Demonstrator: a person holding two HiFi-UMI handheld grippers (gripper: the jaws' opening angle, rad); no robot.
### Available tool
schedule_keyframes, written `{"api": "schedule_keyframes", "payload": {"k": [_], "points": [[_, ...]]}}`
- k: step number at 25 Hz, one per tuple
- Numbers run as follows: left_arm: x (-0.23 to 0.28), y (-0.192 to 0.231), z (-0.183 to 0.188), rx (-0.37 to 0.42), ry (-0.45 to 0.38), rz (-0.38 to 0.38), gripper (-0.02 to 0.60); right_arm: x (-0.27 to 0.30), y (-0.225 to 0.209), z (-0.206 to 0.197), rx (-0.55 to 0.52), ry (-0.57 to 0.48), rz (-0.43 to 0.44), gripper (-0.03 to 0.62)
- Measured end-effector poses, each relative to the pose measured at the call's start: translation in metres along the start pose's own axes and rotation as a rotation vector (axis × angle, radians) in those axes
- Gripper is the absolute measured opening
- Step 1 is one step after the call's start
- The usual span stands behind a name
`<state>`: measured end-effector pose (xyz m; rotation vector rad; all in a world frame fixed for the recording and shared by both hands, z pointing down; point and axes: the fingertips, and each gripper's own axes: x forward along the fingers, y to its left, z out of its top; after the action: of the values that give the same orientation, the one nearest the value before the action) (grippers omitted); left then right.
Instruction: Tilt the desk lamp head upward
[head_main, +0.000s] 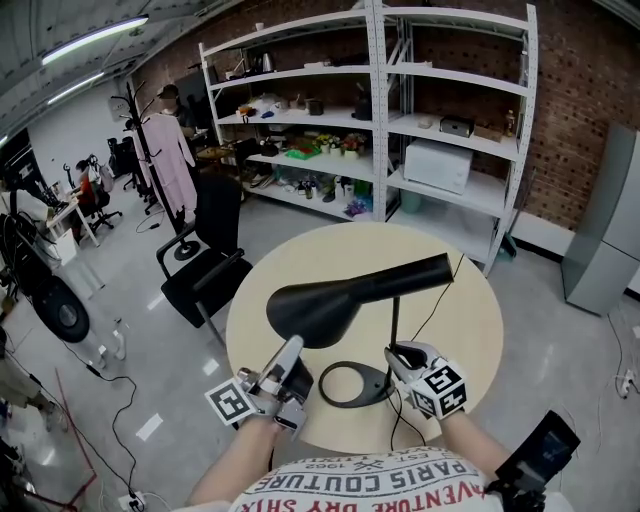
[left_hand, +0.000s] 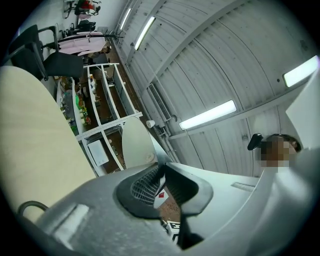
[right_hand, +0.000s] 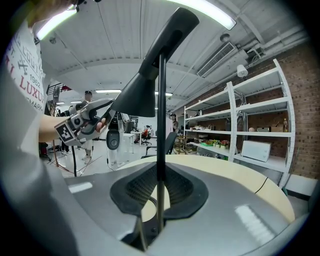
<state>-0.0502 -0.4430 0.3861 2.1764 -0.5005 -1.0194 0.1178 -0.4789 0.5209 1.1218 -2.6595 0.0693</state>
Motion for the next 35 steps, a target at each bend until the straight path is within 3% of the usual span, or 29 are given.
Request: {"api": "schedule_keyframes", "payload": {"k": [17, 35], "points": [[0.015, -0.028, 0.041, 0.141, -0.041, -0.033, 0.025, 0.002, 0.001, -0.001, -0.001, -0.002, 0.002, 0.044], [0.032, -0.056, 0.063, 0.281, -0.015, -0.066, 0.015, -0.002, 0.002, 0.001, -0.008, -0.011, -0.001, 0.044]]}}
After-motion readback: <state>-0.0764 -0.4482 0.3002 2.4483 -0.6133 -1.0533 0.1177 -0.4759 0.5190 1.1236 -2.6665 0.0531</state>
